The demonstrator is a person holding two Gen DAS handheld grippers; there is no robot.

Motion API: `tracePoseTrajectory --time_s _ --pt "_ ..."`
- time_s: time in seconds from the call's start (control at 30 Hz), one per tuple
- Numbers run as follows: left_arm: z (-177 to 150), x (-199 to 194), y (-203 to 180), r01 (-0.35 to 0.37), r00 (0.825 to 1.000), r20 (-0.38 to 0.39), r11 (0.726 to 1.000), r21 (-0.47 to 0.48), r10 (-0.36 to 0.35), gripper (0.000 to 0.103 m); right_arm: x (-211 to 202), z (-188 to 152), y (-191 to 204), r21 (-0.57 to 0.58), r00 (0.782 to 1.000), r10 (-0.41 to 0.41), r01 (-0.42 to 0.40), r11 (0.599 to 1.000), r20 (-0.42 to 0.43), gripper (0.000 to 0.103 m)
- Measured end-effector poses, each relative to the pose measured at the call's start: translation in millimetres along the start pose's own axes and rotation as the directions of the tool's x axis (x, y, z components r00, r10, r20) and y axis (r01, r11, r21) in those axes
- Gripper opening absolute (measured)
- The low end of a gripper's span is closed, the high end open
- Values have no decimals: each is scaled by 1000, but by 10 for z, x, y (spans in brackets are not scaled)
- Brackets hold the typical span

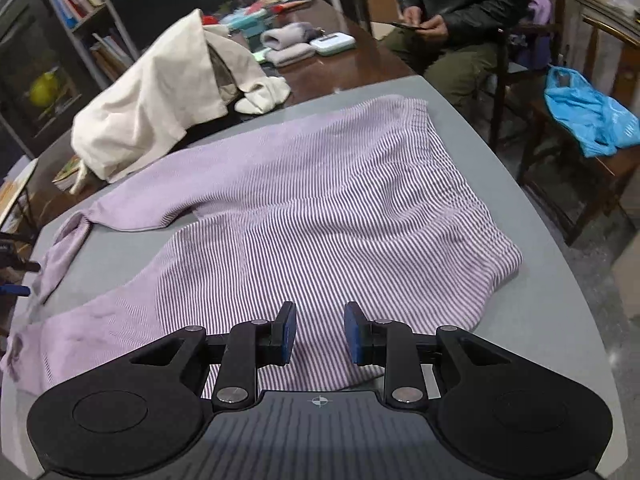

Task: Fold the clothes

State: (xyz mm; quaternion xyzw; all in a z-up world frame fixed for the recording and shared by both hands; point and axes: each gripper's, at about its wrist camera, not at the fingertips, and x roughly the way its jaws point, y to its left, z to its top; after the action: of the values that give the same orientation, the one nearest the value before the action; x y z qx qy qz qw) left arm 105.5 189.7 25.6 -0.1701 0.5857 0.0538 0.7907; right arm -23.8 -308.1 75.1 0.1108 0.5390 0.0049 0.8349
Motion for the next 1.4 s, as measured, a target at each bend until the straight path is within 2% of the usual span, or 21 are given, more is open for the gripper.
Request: tracePoseTrajectory --time_s 0.03,0.17,0.23,0.3,0.33,0.37,0.43,0.5,0.57,0.63,0.67,0.73,0.8,0.9,1.0,1.03,1.13,1.2,1.23,1.27,1.4 --pt "35 10 -63 0 1000 8 999 42 -1 4 8 0 24 7 1000 -8 8 1000 -1 27" --pt "108 -93 -388 -123 990 95 964 235 103 4 52 51 90 10 1000 -24 24 1000 -8 27" --pt "155 -424 -549 -227 944 307 913 339 121 4 90 101 136 -3 1000 -24 24 1000 -8 27" --pt "143 -826 -608 -298 871 487 862 411 69 5 139 155 180 -15 1000 -21 21 1000 -9 27" --pt "116 -1002 -602 -320 836 547 840 438 33 6 164 183 199 -19 1000 -16 16 1000 -7 27" --pt "68 -1046 -575 -338 827 561 817 468 20 8 183 205 209 -23 1000 -8 8 1000 -4 27" --pt "-142 -901 -419 -420 847 527 696 582 72 11 236 247 226 -33 1000 5 -6 999 -5 27" --pt "-320 -532 -105 -438 893 390 642 629 226 10 296 286 225 -37 1000 13 -13 999 -14 27" --pt "-460 -373 181 -409 912 292 681 607 288 10 339 312 226 -43 1000 15 -16 999 -24 27" --pt "-481 -453 411 -339 939 232 803 489 255 11 398 348 234 -57 999 19 -21 998 -41 27" --pt "-476 -510 465 -311 947 220 837 450 233 12 426 354 245 -64 998 23 -27 998 -50 27" --pt "-420 -667 647 -124 981 174 964 237 83 27 484 362 268 -79 997 32 -37 996 -68 27" --pt "-355 -691 676 26 987 155 995 100 -42 32 532 364 299 -90 996 41 -49 995 -82 27" --pt "-176 -523 612 193 976 120 976 -100 -181 40 569 370 360 -113 994 61 -71 991 -90 27" --pt "0 -221 661 339 940 99 859 -384 -327 52 550 376 370 -127 994 70 -81 989 -85 27" --pt "39 -144 673 366 927 99 815 -449 -362 53 543 376 354 -123 994 69 -79 989 -82 27" --pt "133 98 661 318 937 49 786 -530 -346 53 527 368 271 -93 996 57 -64 994 -73 27" --pt "173 162 695 310 937 44 764 -566 -348 44 520 366 231 -77 996 49 -55 996 -73 27" --pt "189 201 708 304 938 46 751 -587 -343 20 517 362 207 -67 996 44 -49 997 -74 27" --pt "208 214 712 292 942 45 749 -595 -331 8 517 360 185 -58 996 39 -44 997 -75 27" --pt "421 39 616 266 963 105 813 -518 -248 8 525 363 179 -50 996 35 -39 998 -80 27"
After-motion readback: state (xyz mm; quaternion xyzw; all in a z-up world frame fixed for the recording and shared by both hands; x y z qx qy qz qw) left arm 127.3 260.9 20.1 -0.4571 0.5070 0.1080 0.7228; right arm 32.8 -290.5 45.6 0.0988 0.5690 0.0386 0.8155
